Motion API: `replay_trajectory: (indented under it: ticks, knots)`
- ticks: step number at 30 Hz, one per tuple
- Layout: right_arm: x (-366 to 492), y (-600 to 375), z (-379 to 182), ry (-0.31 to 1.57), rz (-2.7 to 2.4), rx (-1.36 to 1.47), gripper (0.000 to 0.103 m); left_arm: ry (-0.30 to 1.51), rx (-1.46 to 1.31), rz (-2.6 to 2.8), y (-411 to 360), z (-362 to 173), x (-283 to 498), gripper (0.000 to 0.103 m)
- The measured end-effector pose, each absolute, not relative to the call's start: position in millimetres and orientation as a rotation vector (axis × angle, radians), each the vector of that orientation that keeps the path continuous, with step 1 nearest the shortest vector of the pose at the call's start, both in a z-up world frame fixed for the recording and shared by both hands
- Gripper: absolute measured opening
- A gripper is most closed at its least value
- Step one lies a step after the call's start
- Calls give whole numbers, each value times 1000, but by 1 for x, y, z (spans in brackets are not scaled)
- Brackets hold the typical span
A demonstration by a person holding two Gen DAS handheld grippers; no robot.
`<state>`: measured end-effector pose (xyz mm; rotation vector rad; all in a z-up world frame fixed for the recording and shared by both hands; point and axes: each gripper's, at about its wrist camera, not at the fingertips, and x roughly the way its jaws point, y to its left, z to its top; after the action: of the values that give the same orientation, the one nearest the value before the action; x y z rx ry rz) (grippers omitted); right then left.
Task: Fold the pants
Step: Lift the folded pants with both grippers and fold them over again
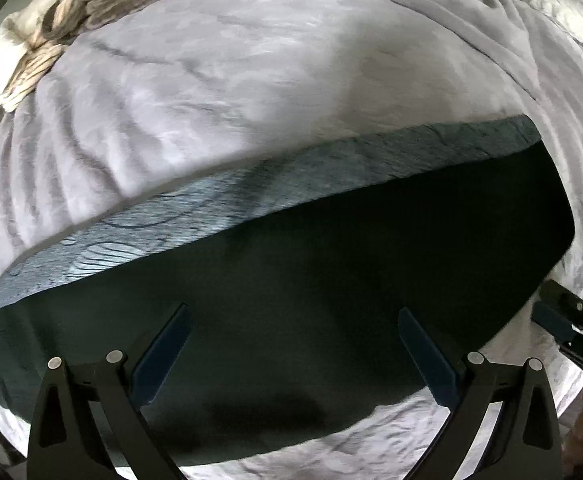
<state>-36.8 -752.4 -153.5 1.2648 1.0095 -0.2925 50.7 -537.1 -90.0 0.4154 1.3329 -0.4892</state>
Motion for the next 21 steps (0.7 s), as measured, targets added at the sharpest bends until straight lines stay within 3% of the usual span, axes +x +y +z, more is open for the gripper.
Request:
replay_trajectory:
  ticks: [15, 21]
  knots:
    - [-36, -782, -175, 816, -287, 1382, 65, 1349, 438, -503, -542, -121, 41, 103]
    - [-16, -789, -158, 641, -143, 1442, 68, 1340, 446, -497, -545, -125, 45, 103]
